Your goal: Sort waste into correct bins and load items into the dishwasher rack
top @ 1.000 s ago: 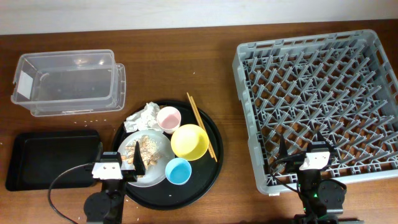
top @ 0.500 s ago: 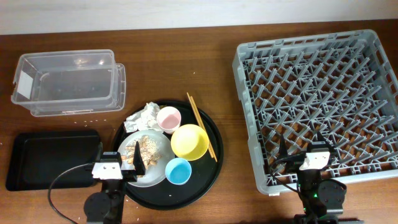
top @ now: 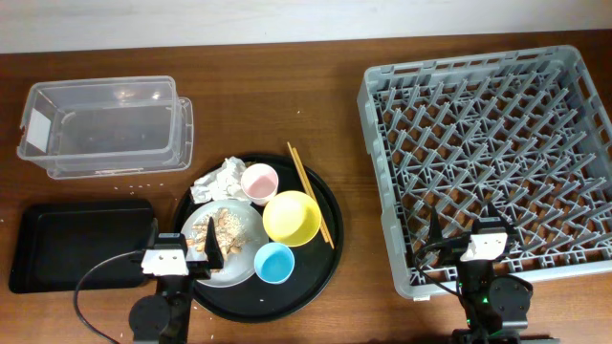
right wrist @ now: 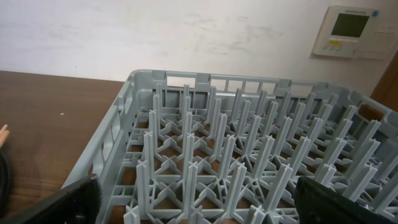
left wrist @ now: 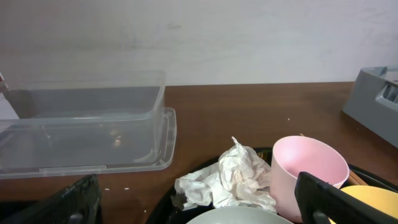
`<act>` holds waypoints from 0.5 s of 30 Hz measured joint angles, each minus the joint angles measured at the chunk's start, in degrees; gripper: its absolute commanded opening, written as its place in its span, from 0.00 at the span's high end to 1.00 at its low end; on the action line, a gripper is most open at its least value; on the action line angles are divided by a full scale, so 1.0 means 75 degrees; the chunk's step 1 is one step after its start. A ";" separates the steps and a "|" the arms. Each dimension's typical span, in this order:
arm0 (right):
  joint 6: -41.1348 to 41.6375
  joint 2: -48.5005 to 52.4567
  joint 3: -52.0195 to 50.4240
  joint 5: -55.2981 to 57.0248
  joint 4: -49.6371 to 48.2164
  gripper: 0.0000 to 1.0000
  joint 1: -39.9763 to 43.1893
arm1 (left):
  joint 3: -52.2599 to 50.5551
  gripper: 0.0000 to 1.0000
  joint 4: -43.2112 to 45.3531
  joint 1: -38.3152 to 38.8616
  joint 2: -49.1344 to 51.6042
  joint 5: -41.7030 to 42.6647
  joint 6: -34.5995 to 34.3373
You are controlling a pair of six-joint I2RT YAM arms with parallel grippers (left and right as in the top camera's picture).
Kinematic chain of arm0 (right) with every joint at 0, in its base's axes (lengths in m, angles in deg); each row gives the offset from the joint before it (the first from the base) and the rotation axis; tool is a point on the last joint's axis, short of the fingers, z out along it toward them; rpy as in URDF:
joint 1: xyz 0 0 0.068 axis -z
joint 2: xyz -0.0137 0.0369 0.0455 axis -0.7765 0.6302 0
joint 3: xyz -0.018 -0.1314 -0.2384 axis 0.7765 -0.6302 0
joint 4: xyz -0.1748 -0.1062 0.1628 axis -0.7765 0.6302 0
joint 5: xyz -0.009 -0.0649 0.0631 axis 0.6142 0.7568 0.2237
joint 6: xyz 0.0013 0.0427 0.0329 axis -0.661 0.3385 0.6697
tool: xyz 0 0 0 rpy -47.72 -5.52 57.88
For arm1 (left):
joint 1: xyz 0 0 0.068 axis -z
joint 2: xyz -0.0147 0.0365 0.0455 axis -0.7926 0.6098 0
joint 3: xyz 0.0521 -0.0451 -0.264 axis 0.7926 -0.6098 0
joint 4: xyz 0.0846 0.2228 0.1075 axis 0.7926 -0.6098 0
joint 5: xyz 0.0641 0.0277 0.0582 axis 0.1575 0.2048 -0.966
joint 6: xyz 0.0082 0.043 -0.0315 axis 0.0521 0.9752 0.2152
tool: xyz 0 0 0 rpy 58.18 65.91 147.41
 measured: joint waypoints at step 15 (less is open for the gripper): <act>0.0000 -0.0003 0.0000 0.0000 0.0000 0.01 0.0000 | 0.0000 0.01 0.0207 -0.0006 0.0000 0.2632 0.0000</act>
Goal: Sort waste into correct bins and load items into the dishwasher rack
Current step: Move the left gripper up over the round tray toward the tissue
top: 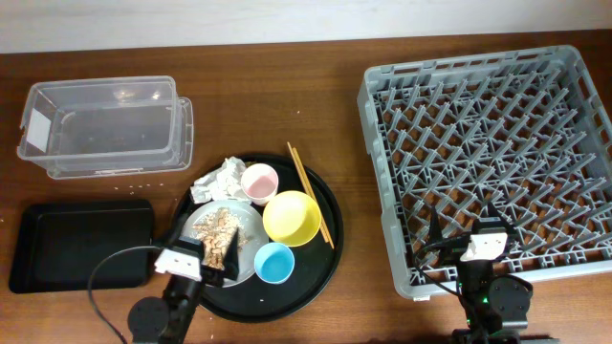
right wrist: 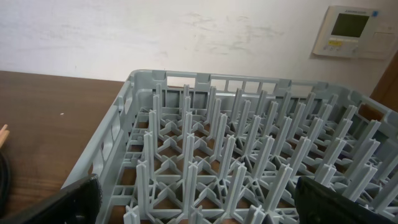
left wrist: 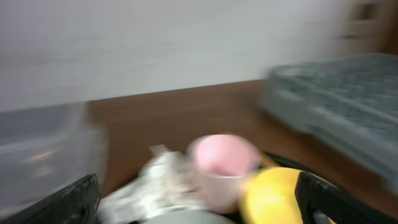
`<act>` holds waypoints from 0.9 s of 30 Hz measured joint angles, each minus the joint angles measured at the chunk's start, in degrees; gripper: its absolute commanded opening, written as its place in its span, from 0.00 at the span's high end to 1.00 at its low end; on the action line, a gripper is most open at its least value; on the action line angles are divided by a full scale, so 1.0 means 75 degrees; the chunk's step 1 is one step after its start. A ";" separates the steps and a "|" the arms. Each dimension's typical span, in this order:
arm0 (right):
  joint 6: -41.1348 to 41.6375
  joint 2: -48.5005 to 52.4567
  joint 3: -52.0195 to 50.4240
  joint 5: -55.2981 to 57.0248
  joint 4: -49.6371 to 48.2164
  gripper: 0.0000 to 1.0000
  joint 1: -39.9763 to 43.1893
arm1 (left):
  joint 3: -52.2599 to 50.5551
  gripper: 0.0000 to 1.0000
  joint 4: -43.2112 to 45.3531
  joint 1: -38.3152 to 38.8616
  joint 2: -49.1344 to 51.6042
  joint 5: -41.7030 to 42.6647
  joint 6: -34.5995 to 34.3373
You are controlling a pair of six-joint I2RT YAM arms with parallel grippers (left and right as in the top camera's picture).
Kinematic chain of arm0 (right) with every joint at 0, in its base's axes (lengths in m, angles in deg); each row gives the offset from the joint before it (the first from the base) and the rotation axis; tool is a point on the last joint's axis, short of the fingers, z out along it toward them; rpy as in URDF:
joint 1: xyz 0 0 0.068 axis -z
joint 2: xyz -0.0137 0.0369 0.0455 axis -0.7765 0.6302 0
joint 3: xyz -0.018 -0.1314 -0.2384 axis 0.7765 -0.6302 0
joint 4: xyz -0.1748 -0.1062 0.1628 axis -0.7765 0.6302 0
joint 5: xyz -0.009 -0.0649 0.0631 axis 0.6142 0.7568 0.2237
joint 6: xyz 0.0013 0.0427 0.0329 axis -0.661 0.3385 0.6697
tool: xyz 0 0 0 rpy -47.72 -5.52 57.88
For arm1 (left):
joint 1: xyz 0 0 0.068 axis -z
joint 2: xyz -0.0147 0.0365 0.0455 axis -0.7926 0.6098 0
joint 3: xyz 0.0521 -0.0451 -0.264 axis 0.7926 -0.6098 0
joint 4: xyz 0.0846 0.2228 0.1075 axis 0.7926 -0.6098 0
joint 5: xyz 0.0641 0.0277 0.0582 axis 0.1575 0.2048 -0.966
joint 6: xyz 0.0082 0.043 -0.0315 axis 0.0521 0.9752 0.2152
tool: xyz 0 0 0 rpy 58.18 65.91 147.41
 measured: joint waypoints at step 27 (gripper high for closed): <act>0.0006 0.0003 0.0000 0.0000 0.0000 0.01 0.0000 | -0.0003 0.01 0.0038 0.0000 0.0000 0.4873 -0.0143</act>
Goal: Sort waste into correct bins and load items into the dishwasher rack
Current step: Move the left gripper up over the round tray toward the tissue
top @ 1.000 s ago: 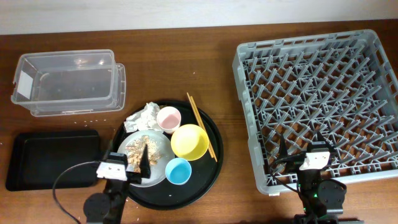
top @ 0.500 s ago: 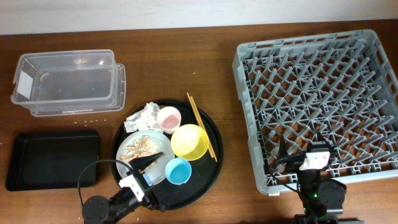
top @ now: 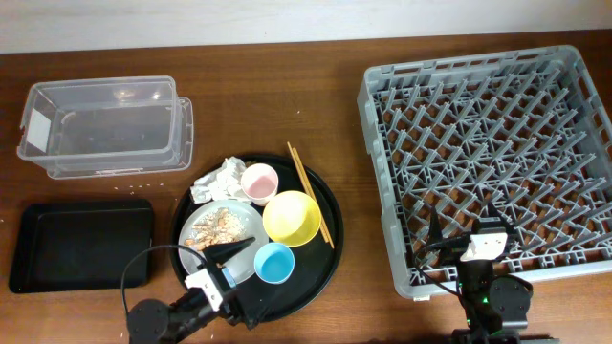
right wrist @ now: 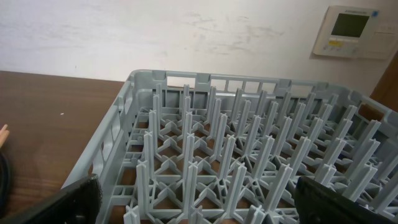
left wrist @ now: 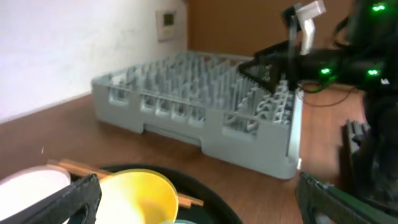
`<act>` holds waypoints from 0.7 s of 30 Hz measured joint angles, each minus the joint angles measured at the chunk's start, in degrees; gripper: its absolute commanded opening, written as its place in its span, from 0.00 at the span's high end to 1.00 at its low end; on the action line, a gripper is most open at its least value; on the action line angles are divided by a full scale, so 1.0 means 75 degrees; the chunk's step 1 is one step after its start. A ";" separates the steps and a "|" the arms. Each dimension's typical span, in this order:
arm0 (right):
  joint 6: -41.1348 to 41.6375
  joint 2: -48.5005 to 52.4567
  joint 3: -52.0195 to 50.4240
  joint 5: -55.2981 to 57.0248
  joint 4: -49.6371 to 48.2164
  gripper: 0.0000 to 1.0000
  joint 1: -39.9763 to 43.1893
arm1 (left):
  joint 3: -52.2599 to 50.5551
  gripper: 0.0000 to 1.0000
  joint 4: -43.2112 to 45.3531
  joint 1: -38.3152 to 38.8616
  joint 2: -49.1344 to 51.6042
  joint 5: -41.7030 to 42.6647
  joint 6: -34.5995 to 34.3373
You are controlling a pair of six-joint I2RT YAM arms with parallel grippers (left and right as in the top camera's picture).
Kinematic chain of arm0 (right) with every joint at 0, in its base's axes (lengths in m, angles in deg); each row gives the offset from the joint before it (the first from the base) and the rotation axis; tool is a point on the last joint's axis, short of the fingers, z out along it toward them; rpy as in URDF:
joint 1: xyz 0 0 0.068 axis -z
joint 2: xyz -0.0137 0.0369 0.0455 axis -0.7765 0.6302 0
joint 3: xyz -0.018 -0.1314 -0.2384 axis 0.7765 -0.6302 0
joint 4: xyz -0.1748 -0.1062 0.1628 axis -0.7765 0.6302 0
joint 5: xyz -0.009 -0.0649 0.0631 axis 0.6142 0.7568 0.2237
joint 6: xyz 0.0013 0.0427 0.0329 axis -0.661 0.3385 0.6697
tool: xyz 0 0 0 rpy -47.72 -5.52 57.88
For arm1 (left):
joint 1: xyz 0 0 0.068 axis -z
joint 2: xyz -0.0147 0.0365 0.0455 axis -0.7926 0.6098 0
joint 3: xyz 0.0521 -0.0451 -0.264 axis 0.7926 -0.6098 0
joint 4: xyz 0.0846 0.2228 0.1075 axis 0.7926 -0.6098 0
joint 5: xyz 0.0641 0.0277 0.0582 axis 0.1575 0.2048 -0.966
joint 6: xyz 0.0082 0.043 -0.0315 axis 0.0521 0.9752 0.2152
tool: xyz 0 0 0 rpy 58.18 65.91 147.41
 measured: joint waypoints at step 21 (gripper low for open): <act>-0.0009 0.0000 0.0000 0.0000 0.0000 0.01 0.0000 | -0.0012 0.01 -0.0070 0.0000 0.0003 -0.1486 -0.1055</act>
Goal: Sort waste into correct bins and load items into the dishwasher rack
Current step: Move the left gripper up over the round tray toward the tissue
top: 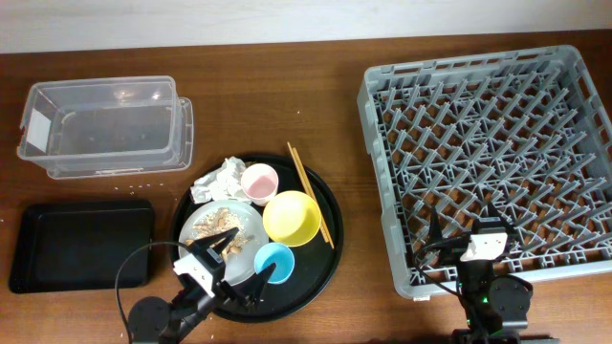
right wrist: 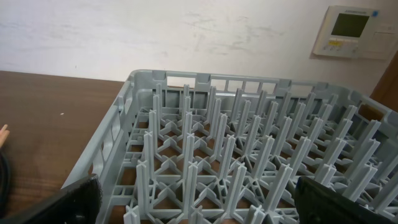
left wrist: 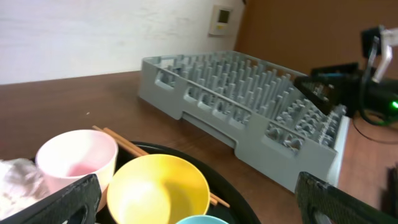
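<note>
A round black tray (top: 328, 250) carries a white plate of food scraps (top: 216, 225), a crumpled napkin (top: 220, 178), a pink cup (top: 258, 182), a yellow bowl (top: 291, 217), a blue cup (top: 275, 260) and chopsticks (top: 308, 191). My left gripper (top: 239, 263) hangs open over the tray's front, between plate and blue cup. In its view, (left wrist: 199, 205), it faces the yellow bowl (left wrist: 158, 186) and the pink cup (left wrist: 78, 162). My right gripper (top: 464, 229) stands open over the front edge of the grey dishwasher rack (top: 488, 143), holding nothing (right wrist: 199, 199).
A clear plastic bin (top: 105, 129) sits at the back left, with a black rectangular tray (top: 81, 244) in front of it. The rack (right wrist: 217, 143) fills the right side of the table. A black cable loops from the left arm's base.
My left gripper has turned back from pointing at the rack and now faces the yellow bowl and pink cup, a little farther over the tray. The right arm has not moved.
My left gripper first stood open over the plate's front, facing the napkin and clear bin. It then had swung rightward, and later pointed low across the tray's front toward the rack. Now it faces the bowls. Nothing on the tray has moved; the right gripper stayed still.
</note>
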`<act>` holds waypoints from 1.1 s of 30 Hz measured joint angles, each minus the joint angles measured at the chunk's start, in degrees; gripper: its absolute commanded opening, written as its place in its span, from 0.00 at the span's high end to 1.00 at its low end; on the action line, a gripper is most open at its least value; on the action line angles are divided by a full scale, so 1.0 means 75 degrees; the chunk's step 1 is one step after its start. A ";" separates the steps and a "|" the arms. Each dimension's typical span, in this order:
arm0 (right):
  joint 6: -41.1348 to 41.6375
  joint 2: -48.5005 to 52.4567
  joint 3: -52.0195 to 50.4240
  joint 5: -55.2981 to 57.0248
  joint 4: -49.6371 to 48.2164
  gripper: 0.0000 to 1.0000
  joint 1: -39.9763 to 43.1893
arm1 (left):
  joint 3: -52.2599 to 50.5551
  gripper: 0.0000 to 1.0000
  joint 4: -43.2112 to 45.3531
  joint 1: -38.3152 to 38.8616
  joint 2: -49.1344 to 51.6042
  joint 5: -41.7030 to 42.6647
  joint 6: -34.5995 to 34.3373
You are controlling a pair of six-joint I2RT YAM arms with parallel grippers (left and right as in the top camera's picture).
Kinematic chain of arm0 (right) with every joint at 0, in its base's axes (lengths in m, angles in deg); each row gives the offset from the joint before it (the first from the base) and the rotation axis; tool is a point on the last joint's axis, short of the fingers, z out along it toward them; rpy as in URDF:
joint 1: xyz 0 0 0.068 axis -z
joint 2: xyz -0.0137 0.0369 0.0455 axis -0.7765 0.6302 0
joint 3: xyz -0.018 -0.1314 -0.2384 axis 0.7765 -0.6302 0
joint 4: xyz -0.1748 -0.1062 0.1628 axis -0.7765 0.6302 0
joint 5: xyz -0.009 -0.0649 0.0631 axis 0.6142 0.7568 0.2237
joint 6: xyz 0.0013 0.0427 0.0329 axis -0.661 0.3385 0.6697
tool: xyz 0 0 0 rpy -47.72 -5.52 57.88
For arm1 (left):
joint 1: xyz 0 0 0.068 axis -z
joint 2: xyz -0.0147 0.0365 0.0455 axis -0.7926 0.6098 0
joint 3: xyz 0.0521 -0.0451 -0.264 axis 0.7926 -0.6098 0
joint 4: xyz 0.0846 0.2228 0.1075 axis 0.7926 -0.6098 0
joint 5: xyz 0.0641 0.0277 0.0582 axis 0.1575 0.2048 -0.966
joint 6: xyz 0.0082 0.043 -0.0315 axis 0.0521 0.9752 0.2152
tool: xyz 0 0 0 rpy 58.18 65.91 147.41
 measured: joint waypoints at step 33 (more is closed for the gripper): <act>0.0006 0.0000 0.0000 0.0000 0.0000 0.01 0.0000 | 0.1116 0.01 -0.1853 0.0000 0.0055 -0.2792 -0.0318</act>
